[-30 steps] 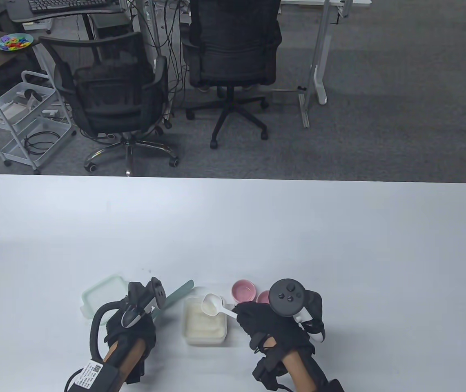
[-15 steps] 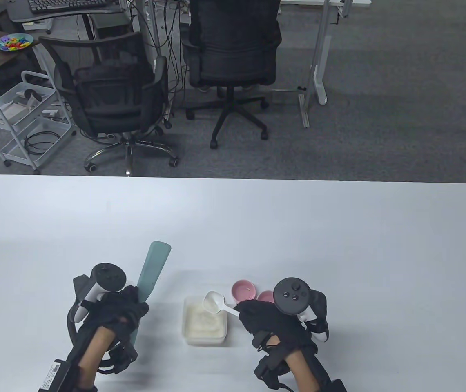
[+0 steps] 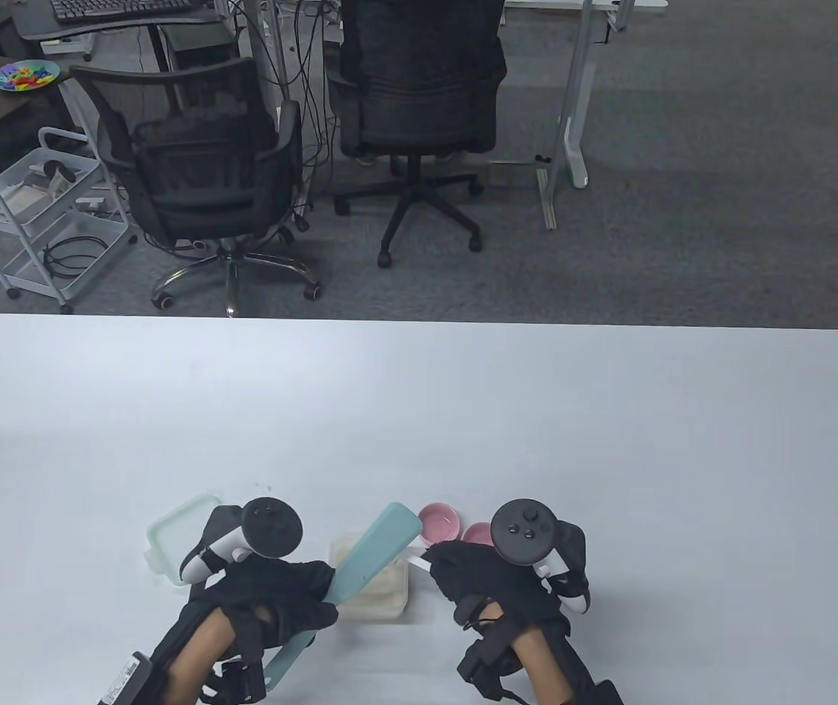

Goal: Scoop white sugar with coffee spoon and level it off using dessert spatula

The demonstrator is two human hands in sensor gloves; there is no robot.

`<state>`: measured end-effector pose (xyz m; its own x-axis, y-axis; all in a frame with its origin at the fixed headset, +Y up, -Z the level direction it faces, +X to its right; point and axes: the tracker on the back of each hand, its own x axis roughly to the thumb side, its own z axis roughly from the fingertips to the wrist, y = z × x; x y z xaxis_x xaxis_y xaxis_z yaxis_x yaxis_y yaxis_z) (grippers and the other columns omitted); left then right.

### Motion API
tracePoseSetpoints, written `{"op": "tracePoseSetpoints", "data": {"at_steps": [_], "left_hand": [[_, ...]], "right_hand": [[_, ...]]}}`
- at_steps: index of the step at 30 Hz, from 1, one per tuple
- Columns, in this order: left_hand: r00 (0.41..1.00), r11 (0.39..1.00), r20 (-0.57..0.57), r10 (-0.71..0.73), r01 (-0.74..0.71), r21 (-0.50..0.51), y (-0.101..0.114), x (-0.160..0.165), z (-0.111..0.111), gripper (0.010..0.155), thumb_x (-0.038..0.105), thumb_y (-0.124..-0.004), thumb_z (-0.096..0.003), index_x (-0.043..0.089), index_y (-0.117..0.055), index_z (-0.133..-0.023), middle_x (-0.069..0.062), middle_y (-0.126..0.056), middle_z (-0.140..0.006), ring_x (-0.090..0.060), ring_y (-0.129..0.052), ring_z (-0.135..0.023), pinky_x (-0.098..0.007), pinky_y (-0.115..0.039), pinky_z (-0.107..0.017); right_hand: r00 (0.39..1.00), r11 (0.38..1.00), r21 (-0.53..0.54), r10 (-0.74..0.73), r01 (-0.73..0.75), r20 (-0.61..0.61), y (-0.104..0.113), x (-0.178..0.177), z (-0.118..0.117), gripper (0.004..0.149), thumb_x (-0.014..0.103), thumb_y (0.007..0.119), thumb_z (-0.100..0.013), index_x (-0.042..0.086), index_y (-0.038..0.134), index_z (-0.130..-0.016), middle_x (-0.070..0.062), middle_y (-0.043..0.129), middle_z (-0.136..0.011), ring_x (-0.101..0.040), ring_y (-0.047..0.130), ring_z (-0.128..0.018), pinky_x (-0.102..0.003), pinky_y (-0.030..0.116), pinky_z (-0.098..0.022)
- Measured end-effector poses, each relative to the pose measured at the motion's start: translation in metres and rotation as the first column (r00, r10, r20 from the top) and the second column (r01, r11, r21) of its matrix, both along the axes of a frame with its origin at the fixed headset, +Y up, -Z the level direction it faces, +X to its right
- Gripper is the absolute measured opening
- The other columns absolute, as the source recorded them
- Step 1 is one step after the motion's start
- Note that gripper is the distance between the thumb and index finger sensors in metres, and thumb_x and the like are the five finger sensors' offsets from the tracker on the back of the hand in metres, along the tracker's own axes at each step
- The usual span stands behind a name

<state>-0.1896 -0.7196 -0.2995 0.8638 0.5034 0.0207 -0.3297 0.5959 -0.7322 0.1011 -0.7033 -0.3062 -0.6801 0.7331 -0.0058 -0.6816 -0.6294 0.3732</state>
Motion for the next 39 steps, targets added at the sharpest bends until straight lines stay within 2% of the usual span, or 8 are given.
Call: {"op": "tracePoseSetpoints", "data": {"at_steps": [3,11,23,33,36,39], "left_hand": [[0.998,0.999,-0.026,-0.05,0.05,-0.005,-0.004,-0.002,0.0,0.051,0.05,-0.082,-0.0483,0.034,-0.074,-0.096,0.006,-0.089,-0.092,-0.015,-0.11,-0.069,-0.032,-0.095,-0.053],[0.997,0.997,-0.03,-0.07,0.069,-0.034,-0.01,-0.002,-0.002,0.051,0.049,-0.081,-0.0489,0.033,-0.073,-0.097,0.005,-0.088,-0.093,-0.015,-0.109,-0.069,-0.033,-0.094,-0.053],[0.98,0.987,-0.128,-0.15,0.155,0.03,-0.005,-0.02,-0.008,0.051,0.048,-0.081,-0.0489,0.033,-0.073,-0.097,0.004,-0.086,-0.094,-0.017,-0.107,-0.071,-0.035,-0.092,-0.055],[0.98,0.985,-0.12,-0.161,0.167,0.037,-0.005,-0.019,-0.008,0.051,0.048,-0.081,-0.049,0.034,-0.072,-0.097,0.005,-0.086,-0.094,-0.017,-0.106,-0.072,-0.035,-0.091,-0.056],[0.978,0.986,-0.148,-0.145,0.156,0.066,-0.001,-0.02,-0.008,0.051,0.047,-0.081,-0.0496,0.033,-0.072,-0.098,0.004,-0.085,-0.095,-0.018,-0.105,-0.072,-0.036,-0.09,-0.056],[0.961,0.972,-0.242,-0.137,0.177,0.155,0.009,-0.026,-0.006,0.051,0.046,-0.08,-0.0502,0.033,-0.072,-0.099,0.003,-0.084,-0.094,-0.019,-0.103,-0.072,-0.037,-0.088,-0.057]], "right_hand": [[1.0,1.0,-0.009,-0.023,0.023,-0.01,-0.001,-0.001,0.0,0.046,0.029,0.081,-0.05,0.008,0.084,-0.091,-0.009,0.098,-0.061,-0.019,0.093,-0.033,-0.048,0.078,-0.048],[0.999,0.999,-0.03,-0.033,0.032,-0.02,-0.003,-0.002,-0.001,0.047,0.028,0.081,-0.05,0.005,0.084,-0.091,-0.01,0.098,-0.06,-0.02,0.093,-0.033,-0.048,0.078,-0.048],[0.997,0.996,-0.06,-0.074,0.073,-0.012,-0.003,0.001,-0.001,0.047,0.027,0.081,-0.05,0.005,0.084,-0.091,-0.01,0.098,-0.06,-0.02,0.093,-0.032,-0.048,0.078,-0.048],[0.998,0.995,-0.078,-0.058,0.057,-0.009,-0.005,0.002,-0.002,0.047,0.027,0.081,-0.05,0.005,0.084,-0.091,-0.01,0.098,-0.06,-0.02,0.093,-0.032,-0.048,0.078,-0.048],[0.999,0.996,-0.075,-0.043,0.043,-0.008,-0.005,0.002,-0.002,0.047,0.027,0.081,-0.05,0.006,0.084,-0.092,-0.01,0.098,-0.06,-0.02,0.093,-0.033,-0.048,0.078,-0.048],[0.999,0.997,-0.061,-0.046,0.046,-0.002,-0.001,0.006,-0.002,0.047,0.028,0.081,-0.05,0.006,0.084,-0.092,-0.01,0.098,-0.06,-0.02,0.093,-0.033,-0.048,0.078,-0.048]]}}
